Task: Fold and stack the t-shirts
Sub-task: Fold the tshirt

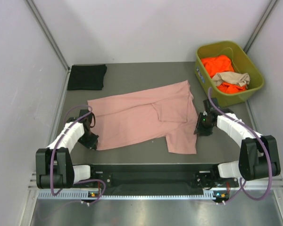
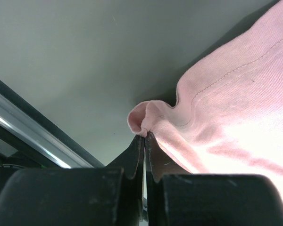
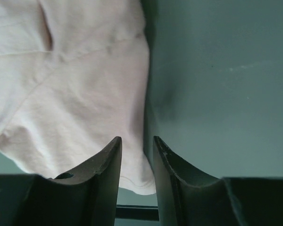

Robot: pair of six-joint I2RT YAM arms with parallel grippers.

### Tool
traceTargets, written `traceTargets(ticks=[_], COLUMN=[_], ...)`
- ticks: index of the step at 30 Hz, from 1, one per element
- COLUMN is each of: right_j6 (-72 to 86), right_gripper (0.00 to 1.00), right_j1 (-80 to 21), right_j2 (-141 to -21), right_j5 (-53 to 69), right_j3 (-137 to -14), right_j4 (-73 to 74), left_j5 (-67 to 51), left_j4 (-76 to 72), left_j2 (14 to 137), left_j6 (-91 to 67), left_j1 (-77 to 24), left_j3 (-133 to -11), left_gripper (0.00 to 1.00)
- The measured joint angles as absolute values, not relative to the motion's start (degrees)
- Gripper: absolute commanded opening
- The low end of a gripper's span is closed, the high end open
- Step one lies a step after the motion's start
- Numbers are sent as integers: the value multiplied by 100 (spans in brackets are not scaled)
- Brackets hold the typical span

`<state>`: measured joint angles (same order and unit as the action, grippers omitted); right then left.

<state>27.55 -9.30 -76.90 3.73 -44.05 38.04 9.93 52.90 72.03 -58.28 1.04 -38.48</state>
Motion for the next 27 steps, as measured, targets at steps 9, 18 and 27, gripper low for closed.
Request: traceTargets(ticks=[9,18,27], right_j6=[2606,2646,2646], right_gripper=[33,16,0], right_j1=[-753,-690,-445], right_j2=[-7797,-7955,-7929], right_j5=[642,976,760], right_j3=[-4001,-3916,-3951], right_j4=[3524,3153,3227], left_j5=[996,1011,1105], left_j4=[5240,5227,5275], left_j2=[7365,7365,7161], left_j6=[-5782,-5730,-5883], left_j1=[104,104,106], left_j3=[-3874,-3913,-3913], left_gripper=[0,0,0])
